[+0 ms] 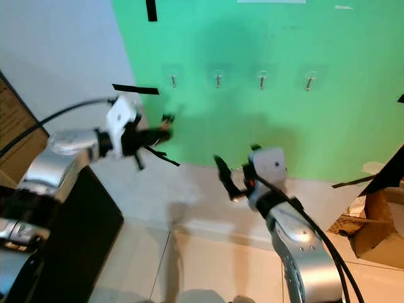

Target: Hang keys on a hook

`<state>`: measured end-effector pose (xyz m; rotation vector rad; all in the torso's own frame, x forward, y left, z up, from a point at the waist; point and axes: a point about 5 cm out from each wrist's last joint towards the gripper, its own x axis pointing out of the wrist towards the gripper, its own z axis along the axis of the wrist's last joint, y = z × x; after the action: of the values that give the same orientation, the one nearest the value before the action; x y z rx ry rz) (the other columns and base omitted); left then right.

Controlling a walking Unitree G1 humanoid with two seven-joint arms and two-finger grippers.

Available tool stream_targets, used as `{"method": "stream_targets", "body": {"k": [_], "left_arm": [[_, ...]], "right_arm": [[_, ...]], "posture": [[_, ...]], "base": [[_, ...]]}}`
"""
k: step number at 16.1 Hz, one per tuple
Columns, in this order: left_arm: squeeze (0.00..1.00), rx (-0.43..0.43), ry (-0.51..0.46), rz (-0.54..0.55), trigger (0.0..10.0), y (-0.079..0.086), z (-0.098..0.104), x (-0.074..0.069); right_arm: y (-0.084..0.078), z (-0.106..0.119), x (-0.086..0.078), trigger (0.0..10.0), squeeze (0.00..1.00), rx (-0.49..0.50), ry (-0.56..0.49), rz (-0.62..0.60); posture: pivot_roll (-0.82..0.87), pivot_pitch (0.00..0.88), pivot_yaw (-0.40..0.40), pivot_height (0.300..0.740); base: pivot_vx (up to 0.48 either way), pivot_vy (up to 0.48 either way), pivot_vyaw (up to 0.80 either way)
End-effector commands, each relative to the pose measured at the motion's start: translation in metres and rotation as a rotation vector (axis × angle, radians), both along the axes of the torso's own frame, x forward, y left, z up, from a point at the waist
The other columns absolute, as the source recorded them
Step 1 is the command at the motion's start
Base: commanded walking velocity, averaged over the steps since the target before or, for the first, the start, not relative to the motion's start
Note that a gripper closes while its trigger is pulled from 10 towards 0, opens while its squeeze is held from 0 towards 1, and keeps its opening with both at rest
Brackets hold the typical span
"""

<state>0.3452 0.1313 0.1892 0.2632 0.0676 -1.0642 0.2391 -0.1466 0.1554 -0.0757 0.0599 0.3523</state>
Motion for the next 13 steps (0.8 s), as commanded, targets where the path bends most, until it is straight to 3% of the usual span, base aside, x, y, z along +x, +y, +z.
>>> {"method": "stream_targets", "body": {"k": [1,3,4,5,9,10,11,13], "left_arm": [[0.00,-0.045,-0.019,-0.050,10.0,0.004,0.008,-0.004],[0.00,-0.066,0.016,-0.135,10.0,0.002,0.004,-0.012],[0.00,-0.077,0.052,-0.176,10.0,0.002,0.001,-0.016],[0.00,-0.077,0.056,-0.192,10.0,0.002,0.000,-0.018],[0.00,-0.026,0.022,-0.192,10.0,0.002,-0.001,-0.017],[0.00,0.032,-0.008,-0.147,10.0,0.005,-0.003,-0.012],[0.00,0.095,-0.032,-0.114,10.0,0.009,-0.004,-0.008],[0.00,0.271,-0.090,-0.030,10.0,0.021,-0.005,0.002]], "right_arm": [[0.007,0.013,0.001,10.0,0.00,0.088,-0.026,0.049],[0.015,0.025,0.003,10.0,0.00,0.169,-0.059,0.102],[0.020,0.034,0.003,10.0,0.05,0.199,-0.083,0.140],[0.024,0.044,0.003,10.0,1.00,0.251,-0.107,0.182],[0.026,0.061,0.007,10.0,1.00,0.285,-0.146,0.208],[0.019,0.055,0.012,10.0,0.06,0.249,-0.119,0.140],[0.014,0.049,0.014,10.0,0.00,0.215,-0.091,0.096],[0.004,0.025,0.015,10.0,0.00,0.068,0.018,0.018]], "posture": [[-0.10,0.000,0.112,0.740],[-0.10,0.000,0.112,0.740],[-0.10,0.000,0.113,0.740],[-0.10,0.000,0.113,0.740],[-0.10,0.000,0.114,0.740],[-0.09,0.000,0.112,0.740],[-0.09,0.000,0.113,0.740],[-0.09,0.000,0.119,0.740]], "base": [[0.000,0.000,0.00],[0.000,0.000,0.00],[0.000,0.000,0.00],[0.000,0.000,0.00],[0.000,0.000,0.00],[0.000,0.000,0.00],[0.000,0.000,0.00],[0.000,0.000,0.00]]}}
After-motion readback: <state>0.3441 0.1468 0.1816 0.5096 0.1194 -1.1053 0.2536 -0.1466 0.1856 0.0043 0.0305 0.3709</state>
